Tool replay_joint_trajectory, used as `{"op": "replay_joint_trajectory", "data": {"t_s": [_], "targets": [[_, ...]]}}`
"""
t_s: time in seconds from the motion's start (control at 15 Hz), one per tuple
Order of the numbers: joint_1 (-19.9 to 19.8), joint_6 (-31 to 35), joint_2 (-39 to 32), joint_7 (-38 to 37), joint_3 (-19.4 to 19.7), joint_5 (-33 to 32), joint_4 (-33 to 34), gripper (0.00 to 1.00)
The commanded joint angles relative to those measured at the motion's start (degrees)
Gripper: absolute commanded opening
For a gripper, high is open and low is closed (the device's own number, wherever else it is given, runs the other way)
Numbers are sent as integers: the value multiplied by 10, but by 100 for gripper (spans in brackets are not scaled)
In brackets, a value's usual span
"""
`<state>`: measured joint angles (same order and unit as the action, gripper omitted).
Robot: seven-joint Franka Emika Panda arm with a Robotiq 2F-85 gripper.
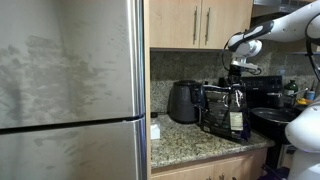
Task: Take the object and put it near the stove
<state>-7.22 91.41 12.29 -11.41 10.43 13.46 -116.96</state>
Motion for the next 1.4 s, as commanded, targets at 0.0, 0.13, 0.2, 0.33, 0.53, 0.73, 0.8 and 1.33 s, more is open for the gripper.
{"op": "replay_joint_trajectory", "data": {"t_s": [0.0, 0.13, 0.2, 0.33, 0.53, 0.73, 0.8, 1.33], "targets": [[-21, 12, -30, -48, 6, 40, 35, 1], [-33, 25, -41, -80, 17, 52, 50, 1], [-39, 33, -46, -94, 22, 60, 56, 1], [-50, 53, -58, -119, 32, 75, 63, 1], [-63, 80, -77, -164, 43, 96, 76, 1], [-72, 107, -84, -218, 50, 110, 84, 1], [-75, 114, -84, -238, 52, 113, 86, 1], [-71, 169, -87, -286, 49, 111, 65, 1]]}}
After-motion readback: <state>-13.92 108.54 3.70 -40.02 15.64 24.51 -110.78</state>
